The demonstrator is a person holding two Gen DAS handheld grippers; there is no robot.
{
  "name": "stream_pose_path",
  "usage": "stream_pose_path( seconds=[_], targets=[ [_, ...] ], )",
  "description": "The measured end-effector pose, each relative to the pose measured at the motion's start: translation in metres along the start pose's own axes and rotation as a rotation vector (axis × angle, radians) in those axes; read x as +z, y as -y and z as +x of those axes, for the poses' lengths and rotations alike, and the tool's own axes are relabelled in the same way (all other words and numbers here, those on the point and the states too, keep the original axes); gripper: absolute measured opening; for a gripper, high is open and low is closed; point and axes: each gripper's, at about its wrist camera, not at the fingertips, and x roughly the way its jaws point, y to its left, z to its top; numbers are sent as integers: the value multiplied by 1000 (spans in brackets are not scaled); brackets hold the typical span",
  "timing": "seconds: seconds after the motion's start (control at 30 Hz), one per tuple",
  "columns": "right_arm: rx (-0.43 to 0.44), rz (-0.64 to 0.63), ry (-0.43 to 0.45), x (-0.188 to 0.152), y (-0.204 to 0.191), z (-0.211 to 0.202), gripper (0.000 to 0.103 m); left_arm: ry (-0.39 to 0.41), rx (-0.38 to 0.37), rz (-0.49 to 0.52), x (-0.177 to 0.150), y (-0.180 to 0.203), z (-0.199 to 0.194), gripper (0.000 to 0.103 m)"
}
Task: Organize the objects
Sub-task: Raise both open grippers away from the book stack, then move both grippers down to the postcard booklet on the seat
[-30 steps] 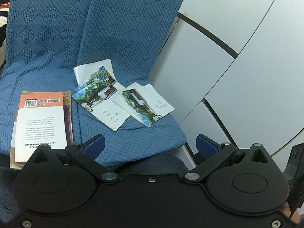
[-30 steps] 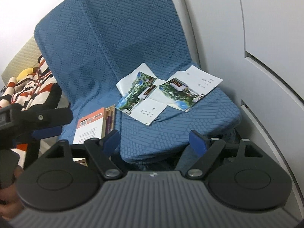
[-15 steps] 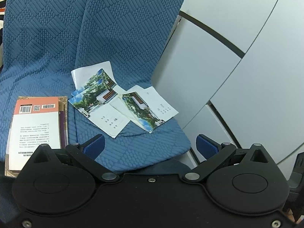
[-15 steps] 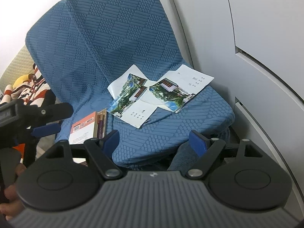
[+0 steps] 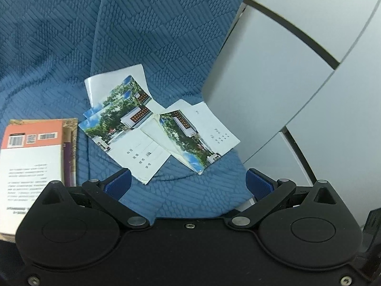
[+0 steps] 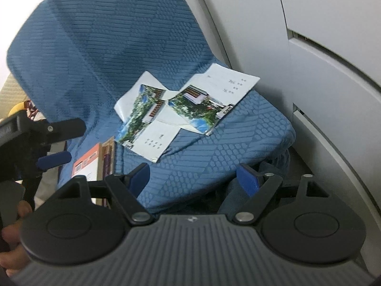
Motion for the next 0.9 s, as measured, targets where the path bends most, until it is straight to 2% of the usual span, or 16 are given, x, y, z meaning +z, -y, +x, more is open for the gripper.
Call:
stream_pose_path(
  seconds=[0.33, 0.5, 0.63, 0.9],
  targets=[
    [-18, 81, -44, 14, 19, 61, 81, -69, -11, -36, 34, -11, 87, 102],
    [-34, 103, -55, 25, 28, 92, 76, -101, -17, -41, 47, -19, 132, 101],
    [-52, 95, -56, 36, 33, 113, 69, -130, -16, -27, 60, -24, 169, 97],
    [-89, 75, -50, 55, 33, 153, 66, -164, 3, 18, 82, -33, 231, 85]
  ],
)
